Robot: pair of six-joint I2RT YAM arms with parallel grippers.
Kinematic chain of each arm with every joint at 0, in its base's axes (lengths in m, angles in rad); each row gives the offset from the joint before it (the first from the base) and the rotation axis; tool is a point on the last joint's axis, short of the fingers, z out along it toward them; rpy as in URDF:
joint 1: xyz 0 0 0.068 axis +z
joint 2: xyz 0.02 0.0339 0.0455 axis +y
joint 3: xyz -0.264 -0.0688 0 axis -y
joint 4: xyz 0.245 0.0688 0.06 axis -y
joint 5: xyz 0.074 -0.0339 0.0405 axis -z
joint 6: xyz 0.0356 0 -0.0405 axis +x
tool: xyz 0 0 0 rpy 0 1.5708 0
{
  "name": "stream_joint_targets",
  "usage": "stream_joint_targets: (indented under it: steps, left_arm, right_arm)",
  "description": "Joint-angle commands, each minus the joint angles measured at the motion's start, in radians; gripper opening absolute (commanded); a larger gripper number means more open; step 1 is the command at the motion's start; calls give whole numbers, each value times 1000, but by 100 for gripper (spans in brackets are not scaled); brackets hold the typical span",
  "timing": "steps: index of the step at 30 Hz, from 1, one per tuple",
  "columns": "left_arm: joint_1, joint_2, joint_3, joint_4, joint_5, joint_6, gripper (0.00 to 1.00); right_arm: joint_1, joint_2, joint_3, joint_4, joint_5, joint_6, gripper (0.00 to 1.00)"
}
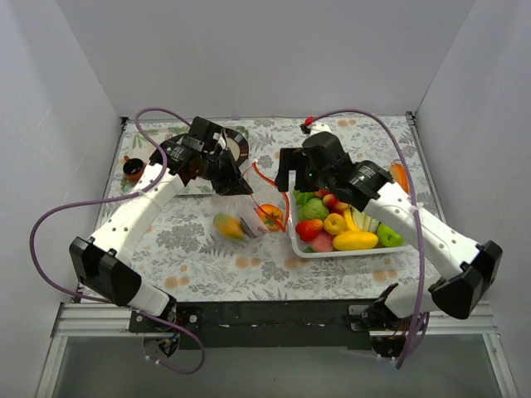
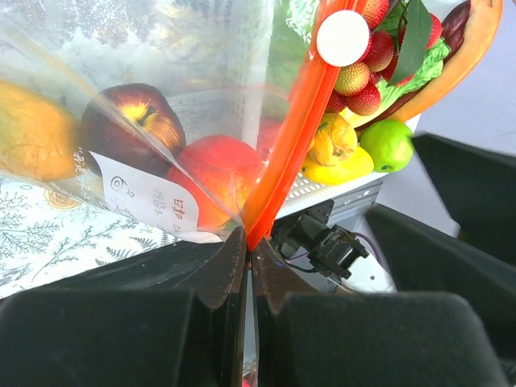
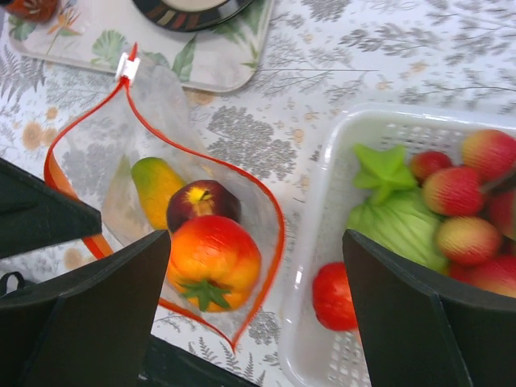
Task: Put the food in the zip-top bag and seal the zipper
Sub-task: Place the fake fruit in the zipper food storage bag, then pick up the fake fruit from the bin.
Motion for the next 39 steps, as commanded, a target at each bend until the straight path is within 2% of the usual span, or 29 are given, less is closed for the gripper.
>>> stream_joint_targets:
  steps: [1,6,10,15,25,30,36,39]
  left_arm:
    - [-5,-46,34,-5,1,-12,0]
    - [-5,-35,53,-14,0,-12,0]
    - [-5,-32,56,-11,0,-11,0]
    - [-5,-27,53,-6,7,-15,0]
    - [-5,-32,45,-13,6,-18,0]
    - [-5,-30,41,-13,4,-17,0]
    - [-5,-27,33,-7,6,-18,0]
    - [-5,-24,28,0,9,-20,0]
  right_arm:
    - [-12,-125,32,-132,197,-26,95]
    - [-16,-226,-33,-256,296,-7,94]
    - [-18,-305,-183,-310,303,50,93]
    - [-18,-366,-352,-253,287,86,91]
    - [-55,-296,-467,-117,297,67,91]
    - [-130,-299,-530,-11,219,27,87]
    - [-156,-293,-564,37,152,-3,73]
    - [-170,-306,-548,5,153,-7,53]
